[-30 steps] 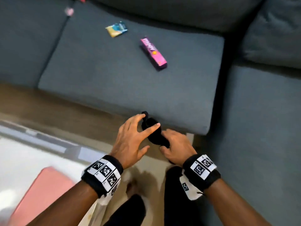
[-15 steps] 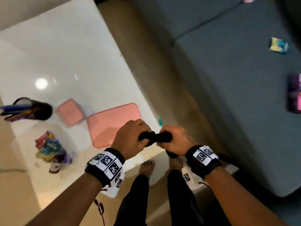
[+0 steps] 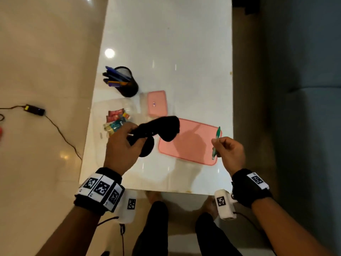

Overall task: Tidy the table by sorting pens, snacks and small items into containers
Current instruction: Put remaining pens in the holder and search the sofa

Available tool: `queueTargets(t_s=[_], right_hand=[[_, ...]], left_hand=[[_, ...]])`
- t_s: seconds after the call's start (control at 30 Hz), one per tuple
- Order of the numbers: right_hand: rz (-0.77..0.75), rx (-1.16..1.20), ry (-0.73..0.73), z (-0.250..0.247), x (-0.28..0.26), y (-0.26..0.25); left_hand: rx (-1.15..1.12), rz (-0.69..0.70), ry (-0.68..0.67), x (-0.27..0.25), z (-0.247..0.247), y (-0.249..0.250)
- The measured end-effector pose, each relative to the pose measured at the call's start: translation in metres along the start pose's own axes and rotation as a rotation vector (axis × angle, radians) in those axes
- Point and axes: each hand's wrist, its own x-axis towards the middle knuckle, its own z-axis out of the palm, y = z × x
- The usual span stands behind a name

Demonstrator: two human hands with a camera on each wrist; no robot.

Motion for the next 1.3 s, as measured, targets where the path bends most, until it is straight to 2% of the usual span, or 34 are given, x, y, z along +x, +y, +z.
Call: queueTargets(t_s=[0.1, 0.23, 0.3, 0.43, 0.5, 0.57, 0.63, 0.73, 0.87, 0.93, 1.1, 1.17, 1.3], right_hand=[[-0.046, -0.097, -0.087, 0.036, 0.002, -0.016], [-0.120, -0.197, -0.167, 0.093, -0.004, -0.029], [-0.139, -0.228, -0.189, 0.120, -0.008, -0.029], [-0.195, -0.246, -0.203, 0.160, -0.017, -0.033], [-0.191, -0.243, -0.208, 0.176, -0.020, -0.034], [-0.160, -0.223, -0.214, 0.188, -0.021, -0.037], [-0.098, -0.148, -0.234, 0.197, -0.021, -0.045], [-0.021, 0.032, -0.326, 0.204, -0.020, -0.065], [-0.057, 0.139, -0.480, 0.208, -0.005, -0.095], [-0.080, 0.102, -0.513, 0.213, 0.008, -0.109], [-0.358, -0.209, -0.254, 0.242, 0.063, -0.139], [-0.417, -0.212, -0.211, 0.257, 0.087, -0.153], [-0.481, -0.343, -0.193, 0.283, 0.131, -0.169]], left_hand=[[-0.022, -0.138, 0.193, 0.004, -0.026, -0.027], [-0.014, -0.295, 0.253, 0.005, -0.045, -0.069], [0.015, -0.347, 0.198, 0.006, -0.046, -0.091], [0.119, -0.461, -0.086, 0.008, -0.043, -0.111], [0.209, -0.454, -0.161, 0.008, -0.045, -0.117], [0.272, -0.443, -0.169, 0.010, -0.050, -0.123], [0.286, -0.419, -0.096, 0.015, -0.057, -0.127], [0.270, -0.251, 0.002, 0.028, -0.066, -0.138], [0.260, -0.135, -0.107, 0.049, -0.072, -0.152], [0.271, -0.110, -0.118, 0.056, -0.070, -0.152], [0.215, -0.167, 0.023, 0.071, -0.069, -0.157], [0.124, -0.211, 0.053, 0.076, -0.067, -0.159], [0.045, -0.182, 0.099, 0.080, -0.063, -0.163]])
